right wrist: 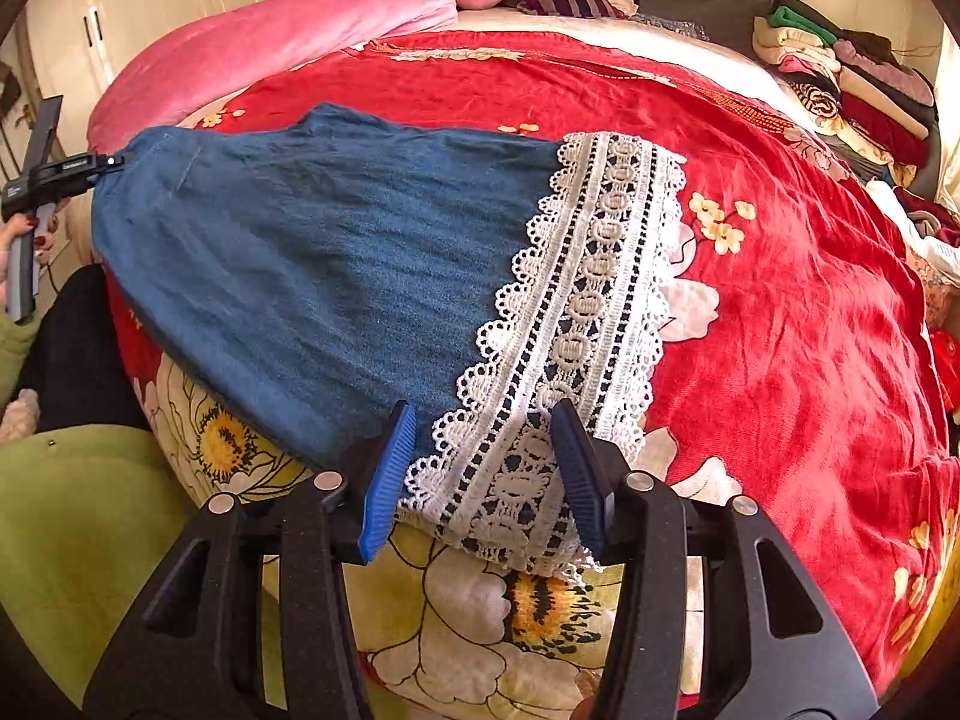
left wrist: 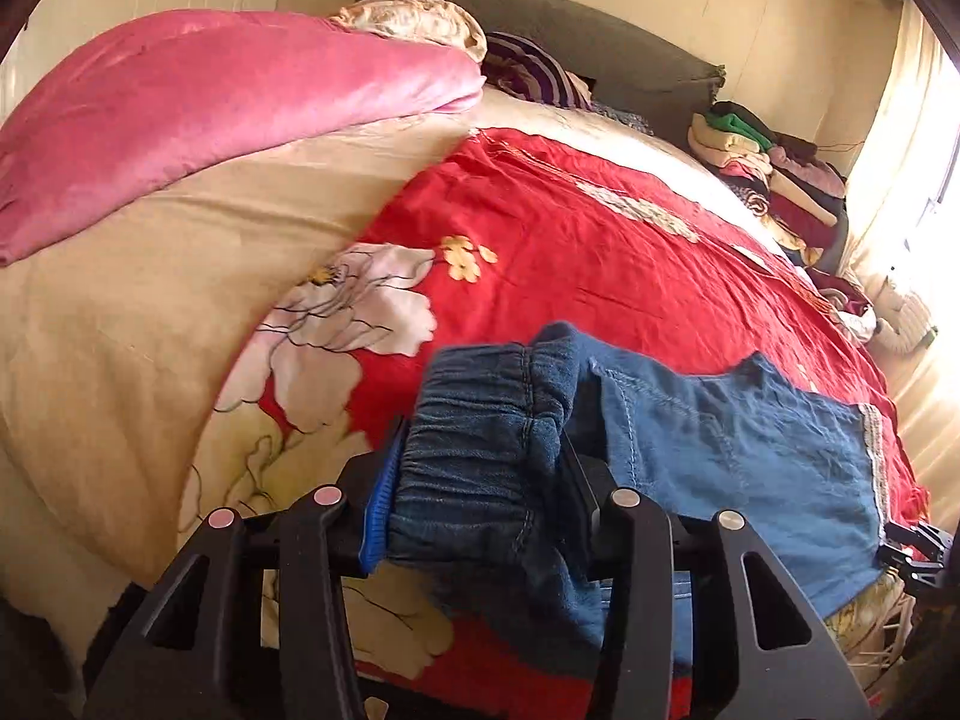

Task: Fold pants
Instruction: 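Open both tools to release the folded legs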

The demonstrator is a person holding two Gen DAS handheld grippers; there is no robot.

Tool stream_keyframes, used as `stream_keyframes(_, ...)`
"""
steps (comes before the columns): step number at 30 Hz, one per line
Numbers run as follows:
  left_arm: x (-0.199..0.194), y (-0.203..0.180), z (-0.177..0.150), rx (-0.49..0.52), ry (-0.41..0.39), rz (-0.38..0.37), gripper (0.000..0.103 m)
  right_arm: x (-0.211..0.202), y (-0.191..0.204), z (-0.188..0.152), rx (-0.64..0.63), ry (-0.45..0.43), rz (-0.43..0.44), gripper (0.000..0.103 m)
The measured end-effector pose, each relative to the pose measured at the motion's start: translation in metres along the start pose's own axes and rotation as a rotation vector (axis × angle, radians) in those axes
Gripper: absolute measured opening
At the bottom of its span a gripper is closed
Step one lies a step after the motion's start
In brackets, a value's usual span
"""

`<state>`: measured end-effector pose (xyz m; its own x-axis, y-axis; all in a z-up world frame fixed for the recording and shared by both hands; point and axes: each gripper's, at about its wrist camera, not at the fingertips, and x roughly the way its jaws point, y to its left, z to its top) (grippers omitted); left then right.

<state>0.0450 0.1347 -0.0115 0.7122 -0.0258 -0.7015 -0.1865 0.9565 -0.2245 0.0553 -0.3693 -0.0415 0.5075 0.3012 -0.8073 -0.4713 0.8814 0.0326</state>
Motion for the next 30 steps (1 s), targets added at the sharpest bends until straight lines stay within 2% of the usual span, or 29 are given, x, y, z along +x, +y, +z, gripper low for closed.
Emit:
stream_keyframes(2,0.016,0.001,-0.004,0.014,0.048,0.017,0.049,0.003,0.001,0.000,-0.005,0.004,-0.009,0.041)
stream_keyframes(5,0.016,0.007,-0.007,-0.031,0.046,-0.005,0.056,0.002,0.002,0.000,-0.012,0.005,-0.014,0.042)
stream_keyframes(7,-0.001,0.007,-0.006,-0.020,0.005,0.027,0.067,-0.004,0.002,0.001,-0.013,-0.002,-0.007,0.044)
stream_keyframes(9,-0.024,-0.002,-0.003,0.031,-0.068,0.076,0.069,-0.017,0.002,0.002,-0.011,-0.046,0.005,0.044)
stream_keyframes(10,-0.036,-0.010,-0.001,0.056,-0.107,0.101,0.079,-0.025,0.003,0.004,-0.010,-0.077,0.015,0.044)
stream_keyframes(11,-0.046,-0.019,0.000,0.079,-0.133,0.097,0.080,-0.029,0.003,0.005,-0.010,-0.094,0.013,0.044)
stream_keyframes(13,-0.055,-0.045,-0.001,0.117,-0.141,0.009,0.080,-0.036,0.007,0.008,-0.016,-0.116,0.021,0.044)
stream_keyframes(14,-0.055,-0.055,-0.003,0.135,-0.132,-0.028,0.080,-0.035,0.010,0.009,-0.023,-0.115,0.031,0.044)
stream_keyframes(16,-0.043,-0.100,-0.016,0.231,-0.060,-0.155,0.080,-0.029,0.019,0.009,-0.052,-0.092,0.049,0.044)
stream_keyframes(20,-0.006,-0.159,-0.047,0.366,0.090,-0.269,0.080,-0.013,0.023,0.002,-0.031,-0.019,0.039,0.044)
stream_keyframes(22,0.011,-0.174,-0.061,0.425,0.142,-0.253,0.080,-0.005,0.018,-0.006,-0.003,0.014,0.029,0.044)
stream_keyframes(25,0.033,-0.177,-0.079,0.457,0.212,-0.220,0.080,-0.002,0.014,-0.015,0.026,0.001,0.038,0.044)
stream_keyframes(28,0.036,-0.178,-0.084,0.479,0.203,-0.209,0.080,-0.002,0.017,-0.013,0.014,0.007,0.033,0.045)
stream_keyframes(30,0.031,-0.176,-0.078,0.462,0.200,-0.233,0.080,-0.010,0.011,-0.008,0.046,-0.015,0.050,0.045)
